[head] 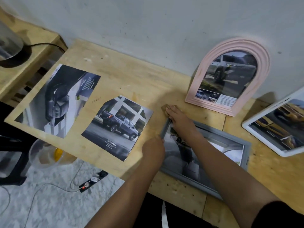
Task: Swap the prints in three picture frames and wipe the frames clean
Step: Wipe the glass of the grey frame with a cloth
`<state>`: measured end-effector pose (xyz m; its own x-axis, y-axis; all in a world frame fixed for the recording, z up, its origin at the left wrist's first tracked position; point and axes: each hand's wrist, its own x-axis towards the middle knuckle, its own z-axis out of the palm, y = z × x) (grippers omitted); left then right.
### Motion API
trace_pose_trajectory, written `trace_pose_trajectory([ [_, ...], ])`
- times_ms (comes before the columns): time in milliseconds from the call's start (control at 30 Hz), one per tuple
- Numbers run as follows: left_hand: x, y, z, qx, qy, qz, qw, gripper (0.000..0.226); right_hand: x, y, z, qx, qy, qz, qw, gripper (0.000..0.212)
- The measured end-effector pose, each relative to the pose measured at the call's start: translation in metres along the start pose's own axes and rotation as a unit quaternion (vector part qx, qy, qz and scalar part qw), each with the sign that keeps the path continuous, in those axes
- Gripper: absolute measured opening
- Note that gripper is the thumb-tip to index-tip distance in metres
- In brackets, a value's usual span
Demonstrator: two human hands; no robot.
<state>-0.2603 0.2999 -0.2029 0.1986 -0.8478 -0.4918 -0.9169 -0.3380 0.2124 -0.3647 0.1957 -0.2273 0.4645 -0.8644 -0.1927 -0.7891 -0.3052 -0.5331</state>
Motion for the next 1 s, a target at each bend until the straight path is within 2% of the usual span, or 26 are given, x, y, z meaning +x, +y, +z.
trace_pose_trajectory([
  [200, 0.001, -0.001, -0.002, 0.012, -0.025, -0.002, 1.000, 0.030, -0.016, 0.008, -0.004, -0.017, 0.047, 0.061, 0.997, 0.048],
  [400, 0.001, -0.004, -0.006, -0.045, -0.030, 0.007, 0.999, 0.029, -0.050, 0.036, -0.014, -0.009, 0.138, 0.084, 0.987, 0.045],
  [533, 0.000, -0.006, -0.006, -0.068, -0.029, 0.011, 0.997, 0.028, -0.077, 0.062, -0.027, -0.045, 0.132, 0.133, 0.981, 0.042],
  [567, 0.000, -0.006, -0.006, -0.071, -0.029, 0.009, 0.997, 0.027, -0.084, 0.068, -0.030, -0.051, 0.139, 0.155, 0.977, 0.036],
  [667, 0.001, -0.006, -0.006, -0.077, -0.032, 0.005, 0.996, 0.026, -0.104, 0.078, -0.041, -0.040, 0.173, 0.228, 0.957, 0.039],
  [733, 0.002, -0.006, -0.006, -0.070, -0.035, 0.004, 0.997, 0.027, -0.119, 0.085, -0.049, -0.016, 0.180, 0.277, 0.944, 0.031],
  [833, 0.005, -0.006, -0.006, -0.069, -0.037, -0.002, 0.997, 0.029, -0.140, 0.101, -0.062, -0.055, 0.173, 0.318, 0.930, 0.033],
  [1000, 0.006, -0.008, -0.005, -0.050, -0.038, 0.015, 0.998, 0.031, -0.152, 0.112, -0.071, -0.013, 0.183, 0.394, 0.901, 0.032],
])
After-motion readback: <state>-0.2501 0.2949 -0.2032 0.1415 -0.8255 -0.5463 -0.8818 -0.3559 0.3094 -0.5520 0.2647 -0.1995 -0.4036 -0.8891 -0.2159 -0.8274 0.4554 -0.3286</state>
